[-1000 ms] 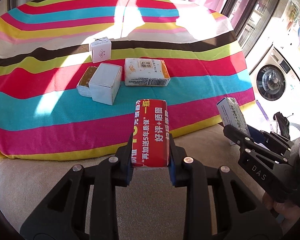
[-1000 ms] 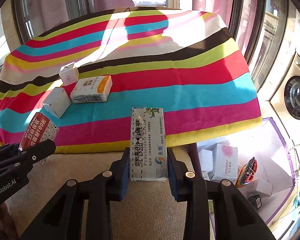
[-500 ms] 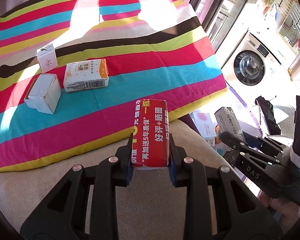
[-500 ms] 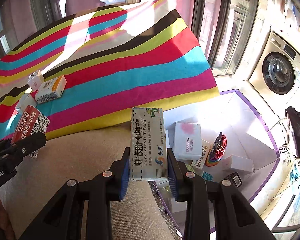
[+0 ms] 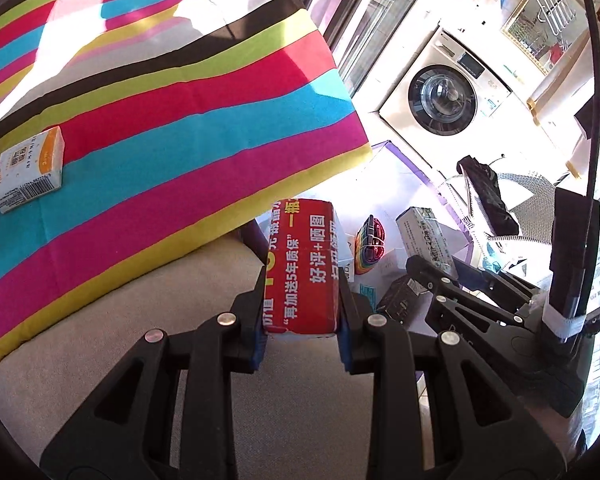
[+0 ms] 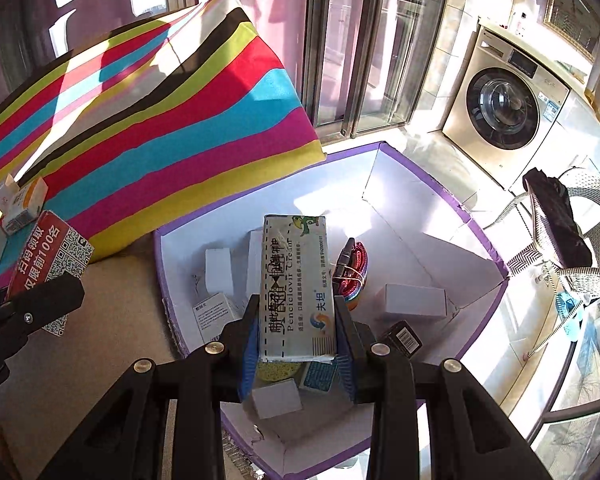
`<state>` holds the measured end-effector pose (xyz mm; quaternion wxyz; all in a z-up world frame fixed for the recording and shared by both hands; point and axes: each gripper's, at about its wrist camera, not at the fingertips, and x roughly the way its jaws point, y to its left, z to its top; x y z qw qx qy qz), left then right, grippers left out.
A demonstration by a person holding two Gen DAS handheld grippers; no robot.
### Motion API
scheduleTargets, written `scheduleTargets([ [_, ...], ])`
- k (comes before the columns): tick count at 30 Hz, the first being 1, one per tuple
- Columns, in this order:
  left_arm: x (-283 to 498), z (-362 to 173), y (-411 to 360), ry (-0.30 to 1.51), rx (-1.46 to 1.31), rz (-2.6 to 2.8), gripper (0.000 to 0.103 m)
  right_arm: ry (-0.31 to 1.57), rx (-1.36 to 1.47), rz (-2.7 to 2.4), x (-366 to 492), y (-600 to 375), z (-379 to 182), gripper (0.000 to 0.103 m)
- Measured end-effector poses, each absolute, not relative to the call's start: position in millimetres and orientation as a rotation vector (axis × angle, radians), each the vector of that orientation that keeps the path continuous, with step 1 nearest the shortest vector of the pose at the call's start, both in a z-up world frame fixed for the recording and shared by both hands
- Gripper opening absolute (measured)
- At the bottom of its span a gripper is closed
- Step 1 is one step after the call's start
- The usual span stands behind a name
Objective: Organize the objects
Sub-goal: 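Carry the cream box and red box over the storage box, then open both grippers dropping the cream box and red box into the storage box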
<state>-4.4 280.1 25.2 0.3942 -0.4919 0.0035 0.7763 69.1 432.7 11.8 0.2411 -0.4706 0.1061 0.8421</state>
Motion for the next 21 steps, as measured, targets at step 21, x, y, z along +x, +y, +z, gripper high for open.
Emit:
scheduleTargets([
  [21,-5,28,274,0.035,-1.285,2.077,0.070,0.374,-1.286,2.241,73,449,14,0.053],
])
